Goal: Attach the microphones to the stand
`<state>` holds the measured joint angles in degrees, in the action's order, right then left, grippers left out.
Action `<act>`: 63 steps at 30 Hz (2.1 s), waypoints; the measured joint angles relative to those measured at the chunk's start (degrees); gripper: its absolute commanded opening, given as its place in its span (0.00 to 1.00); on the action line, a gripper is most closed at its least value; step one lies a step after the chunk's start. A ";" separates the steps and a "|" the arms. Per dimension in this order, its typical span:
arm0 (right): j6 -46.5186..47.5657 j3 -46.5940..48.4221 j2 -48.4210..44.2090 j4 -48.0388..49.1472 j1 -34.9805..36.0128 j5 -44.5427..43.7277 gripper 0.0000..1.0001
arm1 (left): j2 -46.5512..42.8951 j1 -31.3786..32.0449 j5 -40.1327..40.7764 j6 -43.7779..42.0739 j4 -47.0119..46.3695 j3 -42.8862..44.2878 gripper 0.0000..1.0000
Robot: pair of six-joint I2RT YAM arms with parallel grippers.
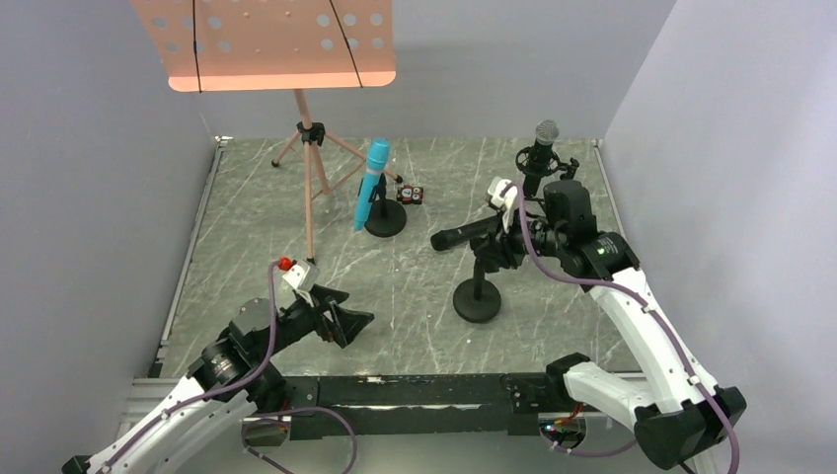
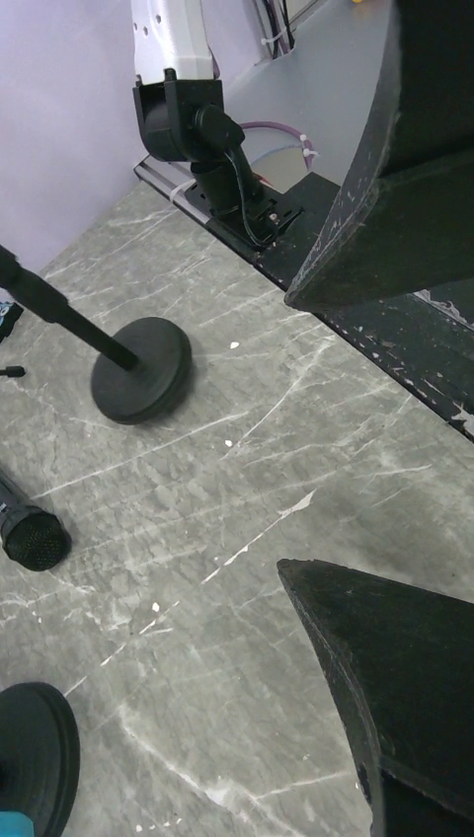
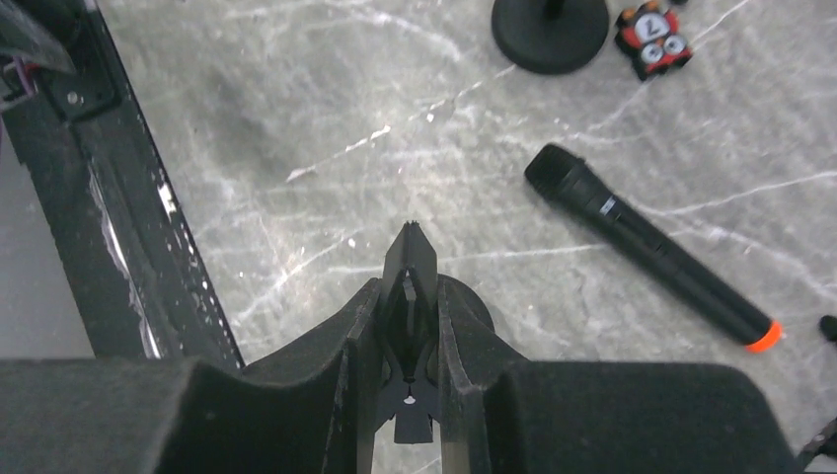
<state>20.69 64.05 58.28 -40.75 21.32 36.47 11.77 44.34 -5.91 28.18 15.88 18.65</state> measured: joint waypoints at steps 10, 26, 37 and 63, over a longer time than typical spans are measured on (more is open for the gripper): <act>2.16 -8.57 -5.49 -0.57 0.00 -0.50 0.38 | 4.52 0.00 -2.29 -0.15 -2.78 0.48 0.99; 1.81 -2.49 -9.22 -2.91 -4.59 -0.33 1.00 | 32.96 0.00 -9.44 -17.29 -4.07 19.78 0.99; -2.99 7.45 -0.92 3.56 -29.73 24.41 1.00 | 64.15 -0.28 -13.62 -33.64 2.05 44.59 0.99; -12.33 -11.50 1.40 20.35 -36.98 26.99 1.00 | 117.28 -5.31 -19.93 -38.64 10.64 92.39 0.91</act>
<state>8.36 52.56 59.68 -20.40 -15.66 63.46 129.05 39.03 -25.85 -10.46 26.52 111.04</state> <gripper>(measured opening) 0.994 0.945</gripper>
